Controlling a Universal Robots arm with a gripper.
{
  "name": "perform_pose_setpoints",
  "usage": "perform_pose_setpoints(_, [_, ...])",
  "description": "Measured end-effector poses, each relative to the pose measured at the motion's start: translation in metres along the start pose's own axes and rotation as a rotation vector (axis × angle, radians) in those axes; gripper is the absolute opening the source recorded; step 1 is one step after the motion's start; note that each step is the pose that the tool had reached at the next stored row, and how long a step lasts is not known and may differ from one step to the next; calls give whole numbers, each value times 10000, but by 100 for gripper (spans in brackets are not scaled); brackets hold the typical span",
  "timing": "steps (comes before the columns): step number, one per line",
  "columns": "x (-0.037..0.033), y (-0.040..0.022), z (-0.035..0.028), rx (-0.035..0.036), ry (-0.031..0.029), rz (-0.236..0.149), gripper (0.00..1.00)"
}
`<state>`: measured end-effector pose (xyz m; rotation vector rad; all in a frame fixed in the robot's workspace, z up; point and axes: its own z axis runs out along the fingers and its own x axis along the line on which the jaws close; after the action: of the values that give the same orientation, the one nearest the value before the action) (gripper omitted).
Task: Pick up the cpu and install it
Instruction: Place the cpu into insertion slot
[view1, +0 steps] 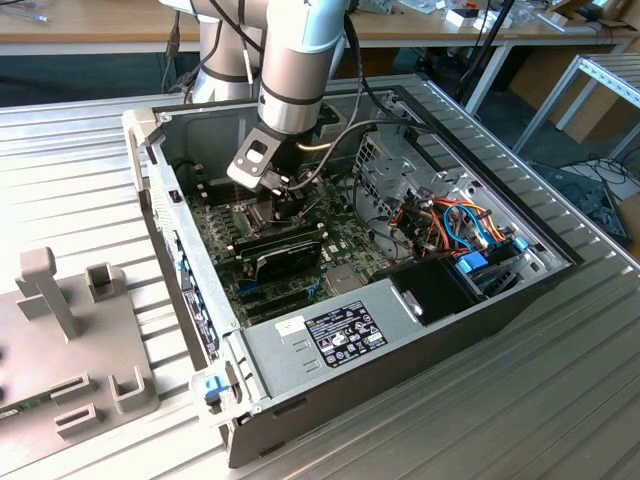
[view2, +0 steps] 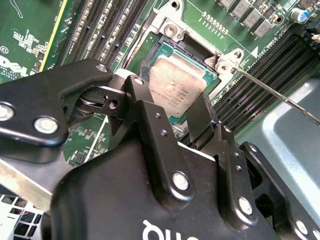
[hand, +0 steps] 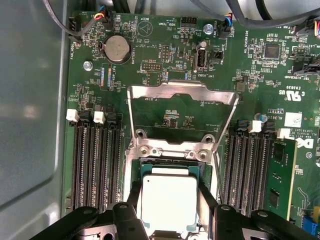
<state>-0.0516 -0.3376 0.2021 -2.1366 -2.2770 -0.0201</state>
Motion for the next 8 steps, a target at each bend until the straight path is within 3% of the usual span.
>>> perform_pose_setpoints(8, [0, -1, 3, -6, 1, 229, 54])
